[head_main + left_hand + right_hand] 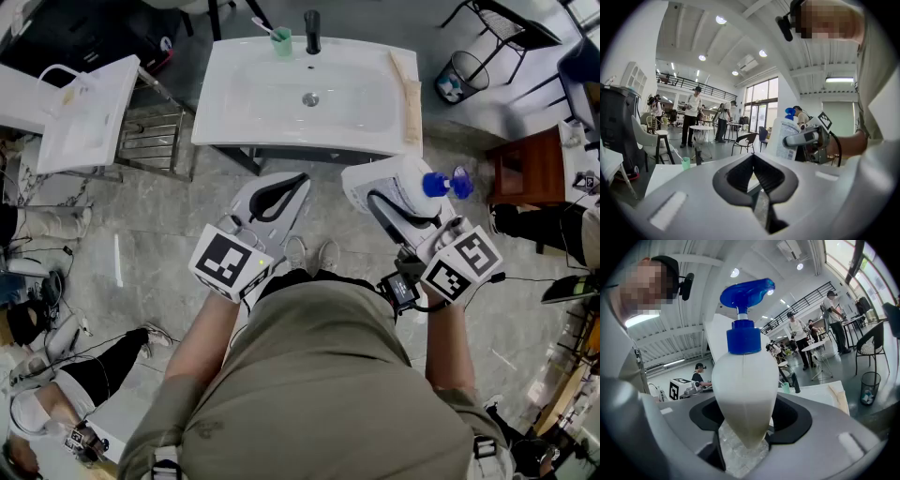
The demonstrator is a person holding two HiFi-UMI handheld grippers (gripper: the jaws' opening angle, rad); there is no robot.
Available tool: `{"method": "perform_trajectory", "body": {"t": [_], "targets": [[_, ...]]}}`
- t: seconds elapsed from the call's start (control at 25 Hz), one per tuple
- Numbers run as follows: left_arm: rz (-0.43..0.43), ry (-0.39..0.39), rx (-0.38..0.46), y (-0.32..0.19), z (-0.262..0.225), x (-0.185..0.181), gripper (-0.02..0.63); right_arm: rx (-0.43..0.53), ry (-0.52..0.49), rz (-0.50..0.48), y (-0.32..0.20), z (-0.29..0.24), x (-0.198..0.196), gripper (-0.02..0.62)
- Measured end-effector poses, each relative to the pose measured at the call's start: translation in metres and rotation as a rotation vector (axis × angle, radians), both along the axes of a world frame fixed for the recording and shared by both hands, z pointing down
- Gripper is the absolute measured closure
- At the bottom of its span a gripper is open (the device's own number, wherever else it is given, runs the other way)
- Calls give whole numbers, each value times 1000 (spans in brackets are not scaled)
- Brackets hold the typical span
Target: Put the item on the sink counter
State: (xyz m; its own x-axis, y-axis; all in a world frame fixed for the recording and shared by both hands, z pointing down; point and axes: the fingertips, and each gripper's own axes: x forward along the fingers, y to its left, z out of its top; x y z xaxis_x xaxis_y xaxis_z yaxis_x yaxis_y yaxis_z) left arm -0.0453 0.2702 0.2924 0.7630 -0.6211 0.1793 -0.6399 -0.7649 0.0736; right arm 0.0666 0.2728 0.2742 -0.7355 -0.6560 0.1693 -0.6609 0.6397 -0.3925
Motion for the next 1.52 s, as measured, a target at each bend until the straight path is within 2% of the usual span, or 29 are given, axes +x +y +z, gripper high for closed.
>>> {"method": "perform_trajectory", "body": {"t": [0.32, 0.88, 1.12, 1.52], "targets": [[3, 1, -4, -3, 2, 5, 600, -18, -3, 19, -5, 5, 5, 318], [-34, 13, -13, -7, 17, 20, 600, -49, 2, -3, -11, 24, 24, 318], [-42, 3, -32, -22, 23, 34, 600, -73, -4, 0, -27, 34, 43, 318], [-42, 2, -33, -41, 29, 35, 600, -80, -1, -3, -45, 41, 45, 318]]}}
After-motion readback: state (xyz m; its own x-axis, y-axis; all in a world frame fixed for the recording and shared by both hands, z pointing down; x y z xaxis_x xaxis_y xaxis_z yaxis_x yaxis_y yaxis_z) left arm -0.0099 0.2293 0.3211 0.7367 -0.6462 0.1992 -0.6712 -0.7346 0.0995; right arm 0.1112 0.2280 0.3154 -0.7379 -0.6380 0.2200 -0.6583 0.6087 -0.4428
